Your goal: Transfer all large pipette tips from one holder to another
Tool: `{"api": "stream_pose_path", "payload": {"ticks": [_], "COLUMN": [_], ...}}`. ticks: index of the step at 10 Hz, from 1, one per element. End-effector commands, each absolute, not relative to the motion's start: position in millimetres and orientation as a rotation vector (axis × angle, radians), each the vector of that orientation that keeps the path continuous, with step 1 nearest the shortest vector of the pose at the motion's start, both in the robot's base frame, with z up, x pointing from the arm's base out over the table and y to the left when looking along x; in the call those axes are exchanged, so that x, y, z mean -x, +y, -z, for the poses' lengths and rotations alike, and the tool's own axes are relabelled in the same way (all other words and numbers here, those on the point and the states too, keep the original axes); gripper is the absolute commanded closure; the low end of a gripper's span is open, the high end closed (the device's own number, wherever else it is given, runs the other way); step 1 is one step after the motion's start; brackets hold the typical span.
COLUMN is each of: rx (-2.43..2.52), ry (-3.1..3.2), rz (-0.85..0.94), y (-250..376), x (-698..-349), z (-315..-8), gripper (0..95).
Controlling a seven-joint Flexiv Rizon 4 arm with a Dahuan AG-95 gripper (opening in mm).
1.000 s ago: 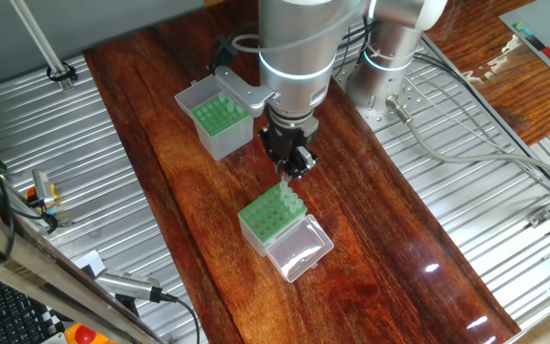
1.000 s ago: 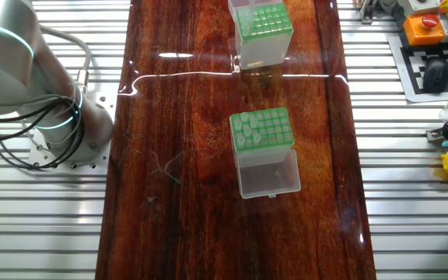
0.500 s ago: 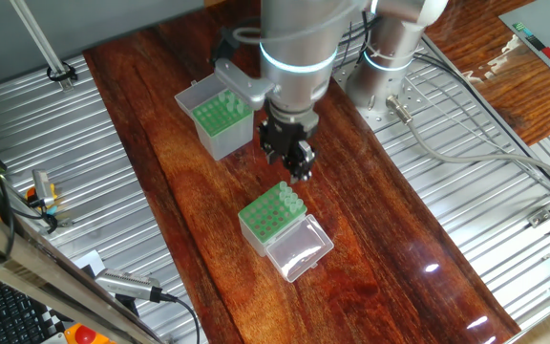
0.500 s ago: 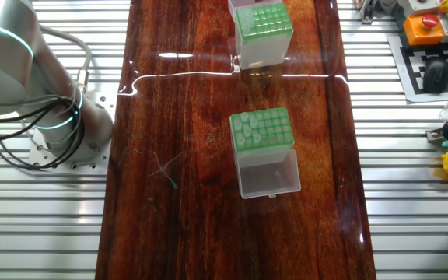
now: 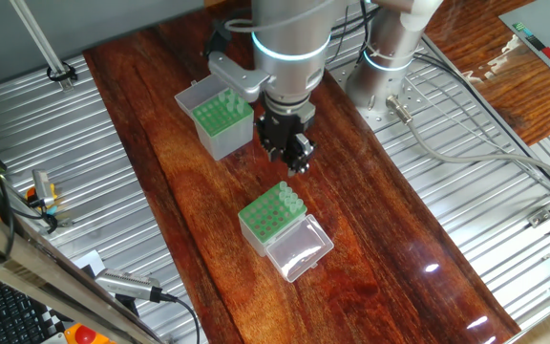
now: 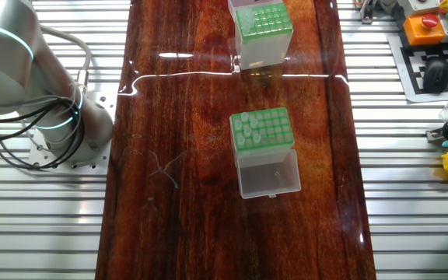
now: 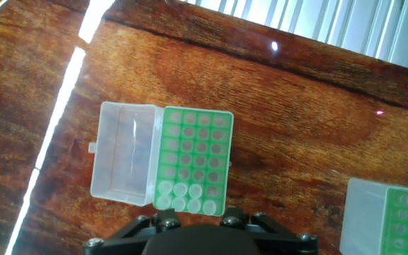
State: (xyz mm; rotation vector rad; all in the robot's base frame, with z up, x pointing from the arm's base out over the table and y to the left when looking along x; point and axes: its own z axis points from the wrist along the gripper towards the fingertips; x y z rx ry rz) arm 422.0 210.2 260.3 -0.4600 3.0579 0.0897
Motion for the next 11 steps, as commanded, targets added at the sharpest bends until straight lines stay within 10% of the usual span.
{"api": "stream_pose_path", "payload": {"ticks": [1, 2, 3, 7, 8, 11], "rx": [0.287, 0.285, 0.320, 0.522, 0.503, 0.273], "ry": [3.079, 3.078, 3.077, 3.051, 3.051, 3.089], "rz": [-0.095, -0.096, -0.106, -0.131, -0.130, -0.103], "y": [208, 205, 183, 106, 106, 106], "x": [-419, -419, -419, -421, -421, -421], "z": [-261, -261, -259, -249, -249, -249], "gripper": [57.0, 57.0, 76.0, 76.0, 57.0, 57.0]}}
